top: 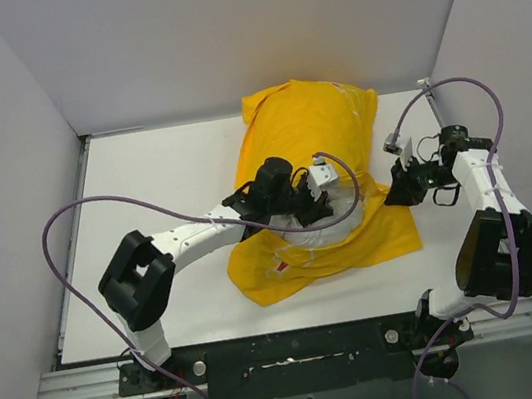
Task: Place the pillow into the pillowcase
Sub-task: Stuff the pillow into the pillowcase.
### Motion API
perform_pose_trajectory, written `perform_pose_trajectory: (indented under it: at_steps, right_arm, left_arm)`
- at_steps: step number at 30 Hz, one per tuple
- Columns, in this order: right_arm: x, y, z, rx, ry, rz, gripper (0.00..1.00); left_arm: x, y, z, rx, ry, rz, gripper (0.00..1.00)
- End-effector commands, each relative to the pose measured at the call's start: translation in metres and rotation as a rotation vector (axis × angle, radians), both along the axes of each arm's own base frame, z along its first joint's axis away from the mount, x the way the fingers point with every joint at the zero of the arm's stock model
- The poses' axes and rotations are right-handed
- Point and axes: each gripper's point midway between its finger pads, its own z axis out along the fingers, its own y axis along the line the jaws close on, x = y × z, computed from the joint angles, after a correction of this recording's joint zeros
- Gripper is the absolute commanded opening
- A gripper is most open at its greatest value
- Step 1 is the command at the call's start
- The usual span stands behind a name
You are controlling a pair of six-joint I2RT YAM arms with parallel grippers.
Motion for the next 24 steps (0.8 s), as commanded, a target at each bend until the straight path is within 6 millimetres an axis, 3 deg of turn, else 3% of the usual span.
perform_pose_trajectory:
  at_steps: [1,5,6,7,9,12,15,21,22,24]
  right_arm:
    - [-0.002,-0.003,0.004,-0.048,-0.109,0.131,0.04]
    - [-0.019,0.011,0.032,-0.008,-0.224,0.282,0.31]
    - [-0.024,0.016,0.041,-0.003,-0.27,0.324,0.42]
    - [-0.029,0.021,0.05,-0.004,-0.326,0.37,0.59]
    - [-0.039,0.03,0.066,-0.013,-0.443,0.451,0.8]
    - [-0.055,0.05,0.086,0.005,-0.644,0.559,0.98]
    - [-0.073,0.078,0.086,0.047,-0.778,0.7,0.98]
    - [-0.057,0.106,0.064,0.04,-0.747,0.761,1.0]
    - [-0.057,0.11,0.06,0.035,-0.725,0.771,0.99]
    - [-0.059,0.121,0.054,0.027,-0.73,0.831,0.98]
  left_arm:
    - [0.005,0.014,-0.058,0.053,0.123,0.089,0.0]
    - [-0.002,0.012,-0.062,-0.012,0.142,0.084,0.0]
    - [-0.003,0.013,-0.062,-0.02,0.146,0.086,0.0]
    - [-0.004,0.013,-0.063,-0.027,0.147,0.086,0.0]
    - [-0.006,0.014,-0.061,-0.043,0.147,0.088,0.0]
    - [-0.008,0.014,-0.057,-0.071,0.15,0.088,0.0]
    - [-0.011,0.012,-0.053,-0.092,0.149,0.081,0.0]
    - [-0.014,0.021,-0.035,-0.113,0.142,0.154,0.0]
    - [-0.013,0.024,-0.027,-0.128,0.155,0.187,0.02]
    - [-0.014,0.031,-0.012,-0.151,0.18,0.246,0.18]
